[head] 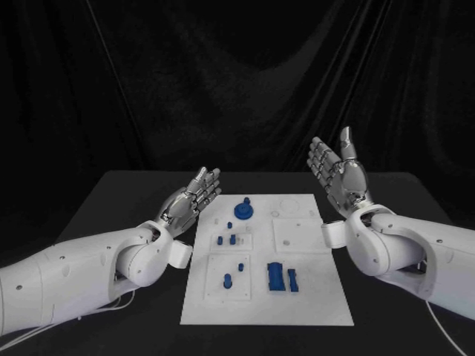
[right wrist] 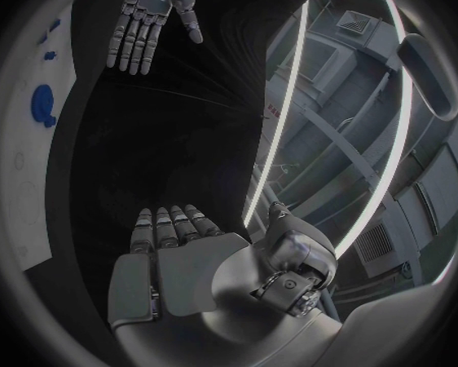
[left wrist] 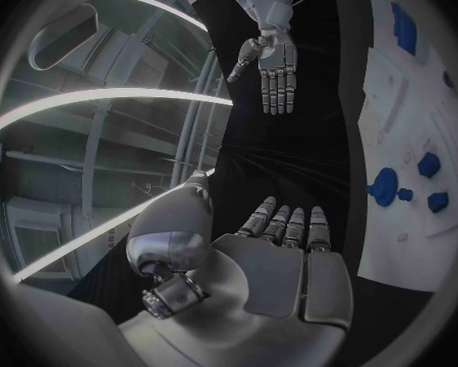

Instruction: Assemble the parts on the task board

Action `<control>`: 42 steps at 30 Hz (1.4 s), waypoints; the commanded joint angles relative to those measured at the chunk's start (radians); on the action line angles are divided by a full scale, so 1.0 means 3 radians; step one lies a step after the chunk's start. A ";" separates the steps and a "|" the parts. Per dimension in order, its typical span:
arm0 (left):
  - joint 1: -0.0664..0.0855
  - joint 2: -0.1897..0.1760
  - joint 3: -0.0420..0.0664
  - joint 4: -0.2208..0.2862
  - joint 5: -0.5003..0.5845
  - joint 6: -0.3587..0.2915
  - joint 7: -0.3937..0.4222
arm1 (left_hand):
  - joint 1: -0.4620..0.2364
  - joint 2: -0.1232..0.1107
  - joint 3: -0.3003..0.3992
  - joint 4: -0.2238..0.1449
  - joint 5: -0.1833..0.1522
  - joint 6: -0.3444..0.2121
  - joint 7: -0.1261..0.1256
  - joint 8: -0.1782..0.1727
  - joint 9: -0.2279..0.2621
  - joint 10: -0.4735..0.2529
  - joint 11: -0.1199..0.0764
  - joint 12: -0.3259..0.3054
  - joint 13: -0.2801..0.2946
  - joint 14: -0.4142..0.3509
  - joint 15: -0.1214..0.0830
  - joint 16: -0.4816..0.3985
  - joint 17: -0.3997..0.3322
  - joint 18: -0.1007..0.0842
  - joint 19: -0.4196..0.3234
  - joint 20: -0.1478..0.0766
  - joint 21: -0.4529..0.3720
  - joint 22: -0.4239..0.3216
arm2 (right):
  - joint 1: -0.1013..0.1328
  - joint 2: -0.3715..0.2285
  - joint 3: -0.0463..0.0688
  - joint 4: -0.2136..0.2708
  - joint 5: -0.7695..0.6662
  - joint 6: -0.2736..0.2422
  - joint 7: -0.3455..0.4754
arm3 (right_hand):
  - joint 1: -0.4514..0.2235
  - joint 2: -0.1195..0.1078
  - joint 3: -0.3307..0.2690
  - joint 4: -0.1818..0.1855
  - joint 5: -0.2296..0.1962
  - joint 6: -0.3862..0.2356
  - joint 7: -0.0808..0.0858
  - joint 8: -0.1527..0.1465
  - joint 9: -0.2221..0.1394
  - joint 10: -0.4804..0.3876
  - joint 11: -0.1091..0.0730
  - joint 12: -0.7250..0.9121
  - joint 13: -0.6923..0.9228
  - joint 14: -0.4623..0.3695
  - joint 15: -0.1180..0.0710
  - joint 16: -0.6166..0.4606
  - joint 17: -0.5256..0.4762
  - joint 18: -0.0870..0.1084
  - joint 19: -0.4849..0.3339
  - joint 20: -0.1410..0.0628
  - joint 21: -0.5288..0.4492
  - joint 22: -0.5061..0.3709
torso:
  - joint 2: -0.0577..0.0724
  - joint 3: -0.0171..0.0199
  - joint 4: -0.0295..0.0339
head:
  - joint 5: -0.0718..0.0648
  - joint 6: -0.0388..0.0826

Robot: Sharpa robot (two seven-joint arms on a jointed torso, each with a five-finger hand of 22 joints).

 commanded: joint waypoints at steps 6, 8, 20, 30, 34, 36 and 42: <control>0.0019 0.0065 0.0191 0.0232 0.0144 -0.1332 -0.0209 | -0.0944 -0.0287 0.0373 -0.0212 -0.0238 -0.0233 -0.0012 -0.0059 -0.0009 -0.0005 -0.0031 -0.0187 -0.0008 -0.0001 -0.0023 -0.0012 -0.0005 -0.0330 -0.0001 -0.0130 -0.0023 -0.0005 | -0.0104 0.0175 0.0143 -0.0090 0.0345 -0.0804 -0.0221 | -0.0020 0.0004 0.0003 -0.0013 -0.0012 -0.0012 0.0001 -0.0011 -0.0003 -0.0015 -0.0004 -0.0012 -0.0003 -0.0017 0.0000 -0.0012 -0.0003 -0.0023 -0.0001 -0.0017 -0.0012 -0.0003 | -0.0092 -0.0012 -0.0082 | -0.0110 0.0317; 0.0021 0.0079 0.0238 0.0283 0.0162 -0.1534 -0.0243 | -0.1035 -0.0287 0.0373 -0.0461 -0.0261 -0.0255 -0.0012 -0.0059 -0.0009 -0.0005 -0.0031 -0.0187 -0.0008 -0.0001 -0.0023 -0.0012 -0.0005 -0.0330 -0.0001 -0.0130 -0.0023 -0.0005 | -0.0110 0.0186 0.0152 -0.0095 0.0354 -0.0824 -0.0226 | -0.0020 0.0004 0.0003 -0.0013 -0.0012 -0.0012 0.0001 -0.0011 -0.0003 -0.0015 -0.0004 -0.0012 -0.0003 -0.0017 0.0000 -0.0012 -0.0003 -0.0023 -0.0001 -0.0017 -0.0012 -0.0003 | -0.0097 -0.0013 -0.0087 | -0.0119 0.0343; 0.0028 0.0127 0.0402 0.0458 0.0224 -0.2230 -0.0362 | -0.1466 -0.0287 0.0373 -0.0461 -0.0534 -0.0534 -0.0012 -0.0059 -0.0009 -0.0005 -0.0031 -0.0187 -0.0008 -0.0001 -0.0023 -0.0012 -0.0005 -0.0330 -0.0001 -0.0130 -0.0023 -0.0005 | -0.0110 0.0187 0.0152 -0.0095 0.0354 -0.0825 -0.0226 | -0.0020 0.0004 0.0003 -0.0013 -0.0012 -0.0012 0.0001 -0.0011 -0.0003 -0.0015 -0.0004 -0.0012 -0.0003 -0.0017 0.0000 -0.0012 -0.0003 -0.0023 -0.0001 -0.0017 -0.0012 -0.0003 | -0.0101 -0.0013 -0.0089 | -0.0124 0.0357; 0.0029 0.0128 0.0404 0.0461 0.0225 -0.2239 -0.0363 | -0.1691 -0.0287 0.0373 -0.0461 -0.0534 -0.0534 -0.0012 -0.0059 -0.0009 -0.0005 -0.0031 -0.0187 -0.0008 -0.0001 -0.0023 -0.0012 -0.0005 -0.0330 -0.0001 -0.0130 -0.0023 -0.0005 | -0.0110 0.0187 0.0152 -0.0095 0.0354 -0.0825 -0.0226 | -0.0020 0.0004 0.0003 -0.0013 -0.0012 -0.0012 0.0001 -0.0011 -0.0003 -0.0015 -0.0004 -0.0012 -0.0003 -0.0017 0.0000 -0.0012 -0.0003 -0.0023 -0.0001 -0.0017 -0.0012 -0.0003 | -0.0101 -0.0013 -0.0089 | -0.0124 0.0357; 0.0029 0.0128 0.0404 0.0461 0.0225 -0.2239 -0.0363 | -0.1742 -0.0287 0.0373 -0.0461 -0.0534 -0.0534 -0.0012 -0.0059 -0.0009 -0.0005 -0.0031 -0.0187 -0.0008 -0.0001 -0.0023 -0.0012 -0.0005 -0.0330 -0.0001 -0.0130 -0.0023 -0.0005 | -0.0110 0.0187 0.0152 -0.0095 0.0354 -0.0825 -0.0226 | -0.0020 0.0004 0.0003 -0.0013 -0.0012 -0.0012 0.0001 -0.0011 -0.0003 -0.0015 -0.0004 -0.0012 -0.0003 -0.0017 0.0000 -0.0012 -0.0003 -0.0023 -0.0001 -0.0017 -0.0012 -0.0003 | -0.0101 -0.0013 -0.0089 | -0.0124 0.0357; 0.0029 0.0128 0.0404 0.0461 0.0225 -0.2239 -0.0363 | -0.1866 -0.0287 0.0373 -0.0461 -0.0534 -0.0534 -0.0012 -0.0059 -0.0009 -0.0005 -0.0031 -0.0187 -0.0008 -0.0001 -0.0023 -0.0012 -0.0005 -0.0330 -0.0001 -0.0130 -0.0023 -0.0005 | -0.0110 0.0187 0.0152 -0.0095 0.0354 -0.0825 -0.0226 | -0.0020 0.0004 0.0003 -0.0013 -0.0012 -0.0012 0.0001 -0.0011 -0.0003 -0.0015 -0.0004 -0.0012 -0.0003 -0.0017 0.0000 -0.0012 -0.0003 -0.0023 -0.0001 -0.0017 -0.0012 -0.0003 | -0.0101 -0.0013 -0.0089 | -0.0124 0.0357; 0.0029 0.0128 0.0404 0.0461 0.0225 -0.2239 -0.0363 | -0.2113 -0.0287 0.0373 -0.0461 -0.0534 -0.0534 -0.0012 -0.0059 -0.0009 -0.0005 -0.0031 -0.0187 -0.0008 -0.0001 -0.0023 -0.0012 -0.0005 -0.0330 -0.0001 -0.0130 -0.0023 -0.0005 | -0.0110 0.0187 0.0152 -0.0095 0.0354 -0.0825 -0.0226 | -0.0020 0.0004 0.0003 -0.0013 -0.0012 -0.0012 0.0001 -0.0011 -0.0003 -0.0015 -0.0004 -0.0012 -0.0003 -0.0017 0.0000 -0.0012 -0.0003 -0.0023 -0.0001 -0.0017 -0.0012 -0.0003 | -0.0101 -0.0013 -0.0089 | -0.0124 0.0357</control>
